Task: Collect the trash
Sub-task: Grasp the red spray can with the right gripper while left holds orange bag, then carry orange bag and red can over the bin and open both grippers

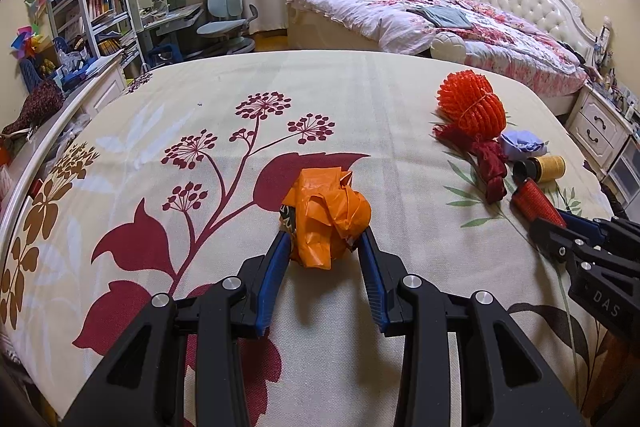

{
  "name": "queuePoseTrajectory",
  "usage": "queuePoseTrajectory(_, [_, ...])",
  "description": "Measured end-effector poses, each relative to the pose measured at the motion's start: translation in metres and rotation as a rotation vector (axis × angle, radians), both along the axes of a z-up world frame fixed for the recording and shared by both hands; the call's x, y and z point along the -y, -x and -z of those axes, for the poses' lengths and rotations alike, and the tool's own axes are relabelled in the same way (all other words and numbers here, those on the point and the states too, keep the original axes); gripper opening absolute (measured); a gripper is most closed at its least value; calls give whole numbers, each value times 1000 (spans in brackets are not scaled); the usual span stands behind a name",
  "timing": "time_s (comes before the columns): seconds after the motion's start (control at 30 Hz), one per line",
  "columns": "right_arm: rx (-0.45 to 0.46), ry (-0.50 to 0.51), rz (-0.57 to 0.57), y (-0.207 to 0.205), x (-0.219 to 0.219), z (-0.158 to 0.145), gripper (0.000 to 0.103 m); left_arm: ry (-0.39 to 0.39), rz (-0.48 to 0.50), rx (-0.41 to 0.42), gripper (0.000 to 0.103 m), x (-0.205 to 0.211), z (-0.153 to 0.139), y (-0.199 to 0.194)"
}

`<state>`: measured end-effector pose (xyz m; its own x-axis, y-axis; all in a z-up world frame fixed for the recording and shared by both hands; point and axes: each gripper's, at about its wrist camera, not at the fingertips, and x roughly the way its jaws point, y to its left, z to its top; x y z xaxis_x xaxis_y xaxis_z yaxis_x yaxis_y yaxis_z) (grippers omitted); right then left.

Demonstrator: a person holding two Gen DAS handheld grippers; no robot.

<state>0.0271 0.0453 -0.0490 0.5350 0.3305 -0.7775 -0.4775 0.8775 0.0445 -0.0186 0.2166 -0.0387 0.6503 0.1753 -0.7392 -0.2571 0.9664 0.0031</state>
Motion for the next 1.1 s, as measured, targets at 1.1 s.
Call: queuePoseTrajectory(1.1, [124,-76,426,7,186,-28,26,40,343,123,38,165,-43,-26])
